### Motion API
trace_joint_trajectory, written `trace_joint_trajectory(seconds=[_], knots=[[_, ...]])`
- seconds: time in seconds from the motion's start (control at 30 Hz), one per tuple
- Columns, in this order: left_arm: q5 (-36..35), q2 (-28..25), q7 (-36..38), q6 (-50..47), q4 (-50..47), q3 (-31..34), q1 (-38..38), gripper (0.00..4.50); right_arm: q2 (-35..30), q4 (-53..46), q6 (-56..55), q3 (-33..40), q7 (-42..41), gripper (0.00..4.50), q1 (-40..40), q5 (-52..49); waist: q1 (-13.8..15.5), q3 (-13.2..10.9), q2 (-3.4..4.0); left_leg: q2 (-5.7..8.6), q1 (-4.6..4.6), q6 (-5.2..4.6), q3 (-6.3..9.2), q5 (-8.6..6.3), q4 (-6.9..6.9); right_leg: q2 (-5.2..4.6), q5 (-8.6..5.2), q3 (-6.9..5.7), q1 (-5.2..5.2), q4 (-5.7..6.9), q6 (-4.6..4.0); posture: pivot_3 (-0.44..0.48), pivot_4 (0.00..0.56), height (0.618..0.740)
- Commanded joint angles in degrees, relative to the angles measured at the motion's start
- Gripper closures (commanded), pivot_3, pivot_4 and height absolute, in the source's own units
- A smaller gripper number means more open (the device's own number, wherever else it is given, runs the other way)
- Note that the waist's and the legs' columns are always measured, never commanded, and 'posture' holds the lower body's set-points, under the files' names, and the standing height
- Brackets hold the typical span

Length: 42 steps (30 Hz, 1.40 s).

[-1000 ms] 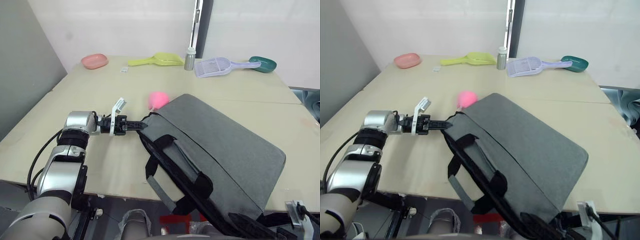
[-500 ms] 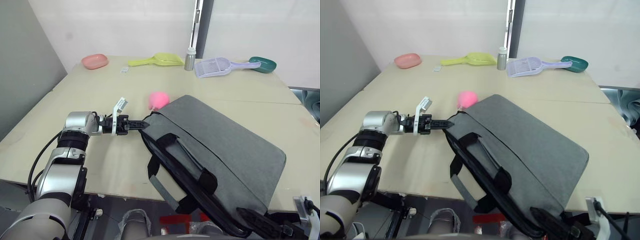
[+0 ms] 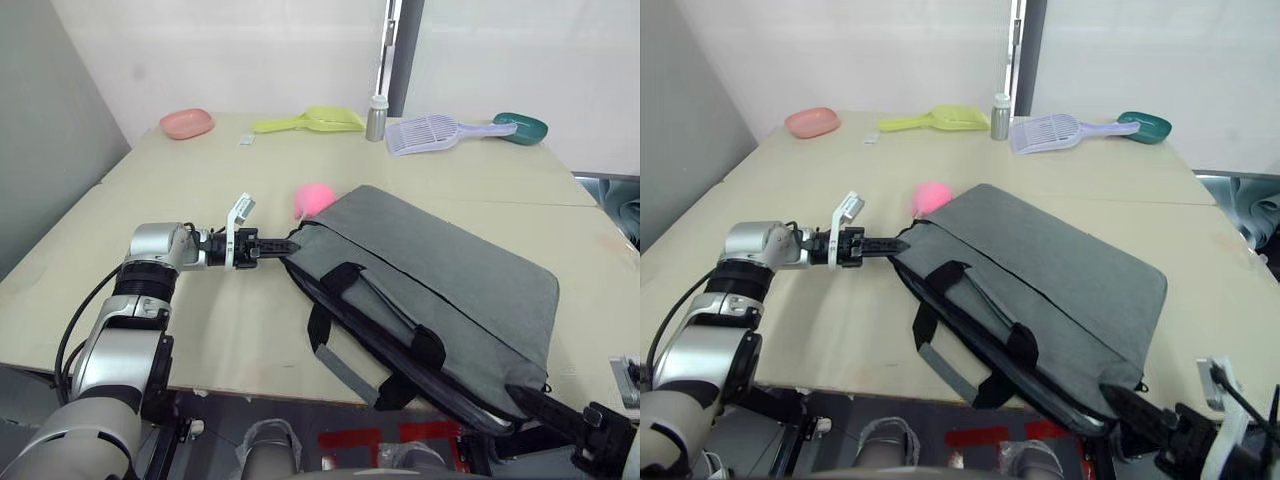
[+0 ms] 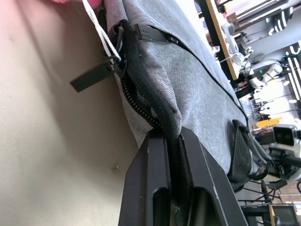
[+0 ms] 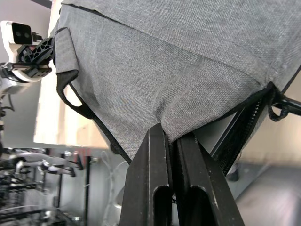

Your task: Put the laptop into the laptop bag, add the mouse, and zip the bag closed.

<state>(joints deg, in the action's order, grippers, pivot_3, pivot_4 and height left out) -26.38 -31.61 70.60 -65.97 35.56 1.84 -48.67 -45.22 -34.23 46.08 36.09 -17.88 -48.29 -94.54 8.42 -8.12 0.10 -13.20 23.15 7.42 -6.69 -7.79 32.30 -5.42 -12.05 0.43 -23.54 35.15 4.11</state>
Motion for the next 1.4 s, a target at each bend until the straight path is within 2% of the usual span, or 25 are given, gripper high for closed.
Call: trace_joint_trajectory(seconds=[0.03,0.17,0.33,0.43,0.6,0.7,0.83,1.17,1.4], knots=[[-2.14,-4.07,-1.12,1.13,-1.81,5.08,-0.51,4.5,-3.57,3.01,-0.04,-0.16,4.53,4.48,8.65,1.11,-0.28,0.0,0.01,0.0,-0.01,0.0,-0.01,0.0,0.03,0.0,0.01,0.02,0.0,0.03,0.0,0.0,0.15,0.74],[-3.56,-6.93,-1.87,0.57,-3.57,7.16,1.05,4.5,-7.19,5.54,2.51,-5.77,5.59,4.48,20.33,3.01,-0.58,0.01,0.06,-0.01,-0.05,0.0,0.0,0.01,0.11,0.01,0.02,0.03,-0.01,0.17,0.02,0.0,0.15,0.74],[-7.92,-12.18,-2.93,-4.16,-15.51,10.28,9.19,4.5,-10.42,11.51,6.37,-14.96,2.66,4.48,34.36,11.19,-1.18,0.01,0.06,-0.01,0.05,0.0,0.0,0.03,0.12,0.02,0.01,-0.01,-0.02,0.1,0.0,0.0,0.15,0.74],[-11.03,-15.63,-5.12,-7.44,-26.2,14.89,18.03,4.5,-11.04,14.06,8.49,-21.14,-1.47,4.48,42.58,16.53,-2.02,0.01,0.06,-0.02,0.08,0.01,0.0,0.02,0.12,0.01,-0.01,-0.05,-0.04,0.1,-0.04,0.0,0.15,0.74],[-15.91,-15.67,-11.42,-12.24,-37.65,25.1,26.17,4.5,-10.19,15.2,9.89,-28.6,-10.0,4.48,51.12,23.93,-1.94,0.0,0.05,-0.08,0.09,-0.03,0.06,0.02,0.32,0.01,-0.06,-0.17,-0.01,0.29,-0.13,0.0,0.15,0.74],[-17.61,-15.09,-14.0,-12.91,-42.92,28.69,30.76,4.5,-9.79,15.35,9.97,-30.89,-14.44,4.48,53.62,27.23,-2.28,0.01,0.04,-0.08,0.09,-0.05,0.06,0.01,0.47,-0.01,-0.05,-0.14,0.01,0.37,-0.14,0.0,0.15,0.74],[-19.37,-12.94,-17.5,-12.56,-44.75,31.89,33.59,4.5,-8.88,16.61,9.46,-31.73,-18.38,4.48,56.38,30.83,-2.24,0.01,0.04,-0.09,0.08,-0.12,0.07,0.03,0.55,-0.01,-0.05,-0.14,0.01,0.48,-0.15,0.0,0.15,0.74],[-20.43,-9.3,-19.04,-8.36,-46.55,28.02,40.12,4.5,-8.7,22.83,9.02,-32.95,-25.62,4.48,64.07,40.85,-2.82,0.03,0.01,-0.1,0.06,-0.24,0.03,0.04,0.84,0.0,0.0,-0.01,0.0,0.7,-0.23,0.0,0.15,0.74],[-21.96,-6.45,-20.47,-6.93,-47.14,23.5,39.18,4.5,-10.83,21.43,9.93,-29.08,-30.15,4.48,61.83,41.79,-2.1,0.03,0.01,-0.07,0.07,-0.29,0.03,0.03,0.85,-0.03,0.0,-0.01,0.0,0.7,-0.24,0.0,0.15,0.74]])
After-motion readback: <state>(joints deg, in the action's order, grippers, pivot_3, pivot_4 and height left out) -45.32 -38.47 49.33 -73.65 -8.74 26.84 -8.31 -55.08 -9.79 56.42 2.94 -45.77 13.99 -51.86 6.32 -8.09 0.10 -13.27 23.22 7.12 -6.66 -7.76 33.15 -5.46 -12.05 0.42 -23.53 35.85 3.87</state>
